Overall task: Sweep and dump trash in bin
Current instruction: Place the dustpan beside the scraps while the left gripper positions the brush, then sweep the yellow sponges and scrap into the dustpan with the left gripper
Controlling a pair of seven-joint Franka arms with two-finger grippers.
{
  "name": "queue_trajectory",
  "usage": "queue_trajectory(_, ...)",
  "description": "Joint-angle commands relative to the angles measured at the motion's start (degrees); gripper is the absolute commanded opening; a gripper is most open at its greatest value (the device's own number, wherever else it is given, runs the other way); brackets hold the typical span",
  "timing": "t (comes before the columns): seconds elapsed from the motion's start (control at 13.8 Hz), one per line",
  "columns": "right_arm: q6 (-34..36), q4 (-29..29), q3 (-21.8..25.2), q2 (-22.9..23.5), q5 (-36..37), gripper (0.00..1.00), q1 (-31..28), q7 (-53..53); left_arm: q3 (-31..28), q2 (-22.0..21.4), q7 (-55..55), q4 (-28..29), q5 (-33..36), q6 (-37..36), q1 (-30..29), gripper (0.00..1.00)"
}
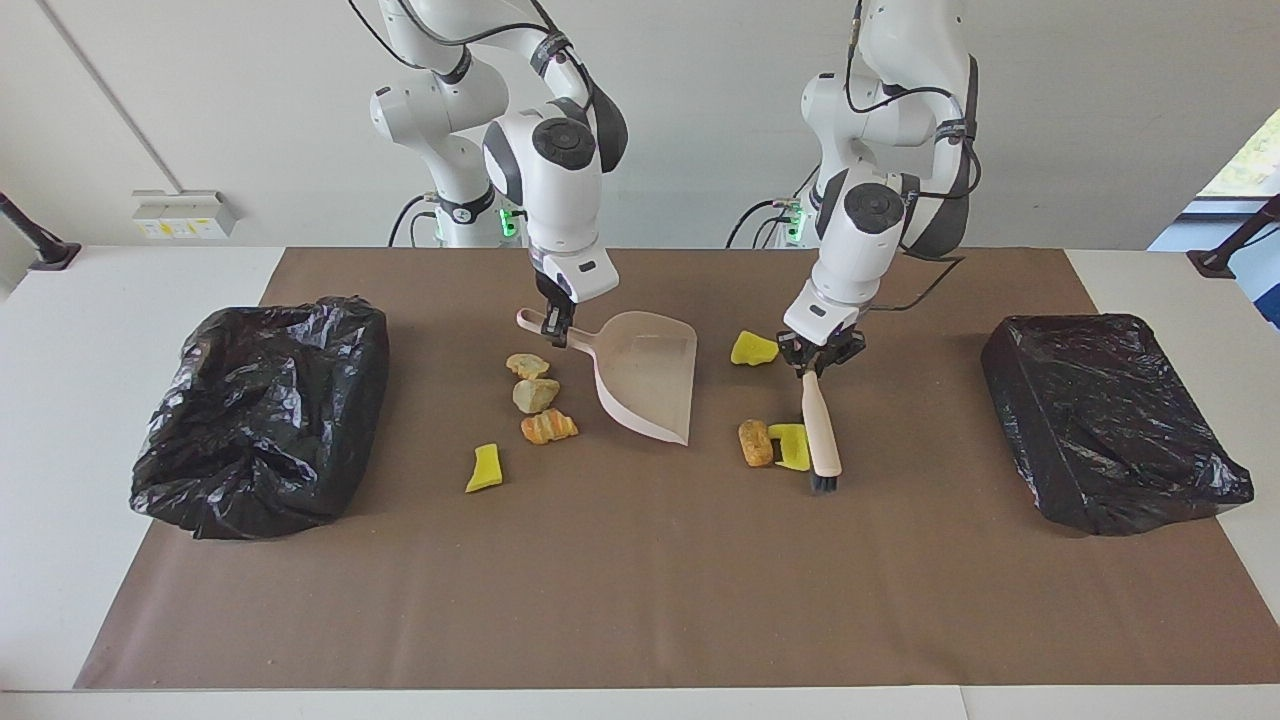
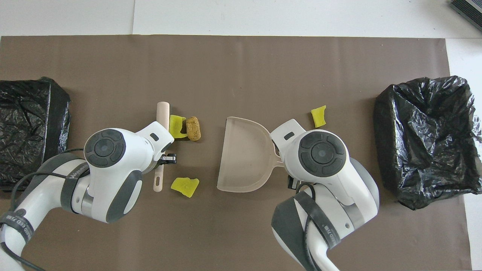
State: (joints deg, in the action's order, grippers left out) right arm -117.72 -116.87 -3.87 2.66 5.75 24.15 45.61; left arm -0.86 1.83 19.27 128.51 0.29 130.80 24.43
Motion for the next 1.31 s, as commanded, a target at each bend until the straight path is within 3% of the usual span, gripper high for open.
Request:
queue_trajectory(0.0, -0.9, 2.2, -0.3, 2.4, 0.0, 0.00, -3.0, -0.3, -0.8, -0.4, -1.0, 0.0, -0.7, 0.3, 3.2, 0.00)
queue_trajectory(0.22, 1.2, 2.7, -0.3, 3.0, -0.8, 0.00, -2.3, -0.5, -0.7, -0.6, -1.7, 0.0, -0.8, 0.3, 4.9, 0.00)
queue_trajectory(0.73, -3.6, 2.4, -0.3, 8.0, -1.3, 0.00, -2.0, -1.8, -0.4, -0.6, -1.8, -0.1, -2.3, 0.4, 7.1, 0.00)
queue_trajectory(1.02, -4.5, 2.3, -0.3, 8.7, -2.2, 0.00, -0.1, -5.2, -0.3, -0.6, -1.7, -0.7, -4.7, 0.5, 11.4, 0.00)
queue_trajectory(1.24, -5.0, 2.3, -0.3, 8.8, -2.2, 0.00, -0.3, -4.3, -0.4, 0.4, -0.7, -4.3, -6.1, 0.3, 14.8, 0.00)
